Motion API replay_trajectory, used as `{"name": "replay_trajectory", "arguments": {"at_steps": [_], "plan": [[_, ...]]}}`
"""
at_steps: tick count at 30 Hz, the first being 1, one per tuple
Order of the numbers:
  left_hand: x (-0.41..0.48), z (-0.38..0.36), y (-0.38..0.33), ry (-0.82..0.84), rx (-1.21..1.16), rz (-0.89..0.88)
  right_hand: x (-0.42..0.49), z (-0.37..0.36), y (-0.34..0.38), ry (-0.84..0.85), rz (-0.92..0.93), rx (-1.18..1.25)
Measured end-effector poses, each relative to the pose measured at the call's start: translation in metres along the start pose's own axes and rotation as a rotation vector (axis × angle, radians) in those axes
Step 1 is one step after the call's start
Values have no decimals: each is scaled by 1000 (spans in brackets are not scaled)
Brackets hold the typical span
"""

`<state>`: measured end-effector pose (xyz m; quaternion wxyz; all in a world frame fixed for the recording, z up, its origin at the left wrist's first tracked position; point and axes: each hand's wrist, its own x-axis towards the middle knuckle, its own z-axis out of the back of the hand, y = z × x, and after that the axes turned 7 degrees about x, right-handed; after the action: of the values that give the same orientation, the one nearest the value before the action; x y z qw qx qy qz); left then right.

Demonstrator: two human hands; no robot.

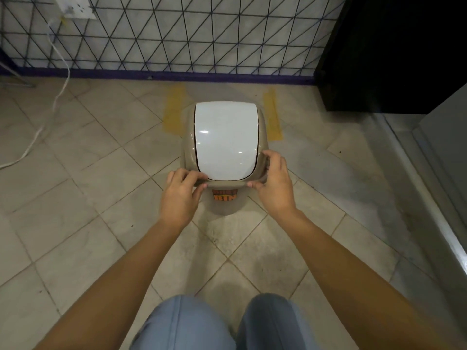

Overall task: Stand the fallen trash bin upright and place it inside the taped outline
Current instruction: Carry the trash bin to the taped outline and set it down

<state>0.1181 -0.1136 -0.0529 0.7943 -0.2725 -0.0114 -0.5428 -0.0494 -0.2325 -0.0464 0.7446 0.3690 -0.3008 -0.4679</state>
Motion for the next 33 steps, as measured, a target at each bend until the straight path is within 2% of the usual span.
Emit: {"name": "replay_trajectory", "arguments": {"at_steps": [9, 19, 33], "plan": [[42, -10, 22, -7, -31, -24, 37, -17, 3, -39, -46, 9], [84, -17, 39, 46, -43, -52, 85, -19, 1, -24, -152, 131], [145, -42, 45, 14, -49, -45, 156, -25, -12, 7, -287, 292]]}}
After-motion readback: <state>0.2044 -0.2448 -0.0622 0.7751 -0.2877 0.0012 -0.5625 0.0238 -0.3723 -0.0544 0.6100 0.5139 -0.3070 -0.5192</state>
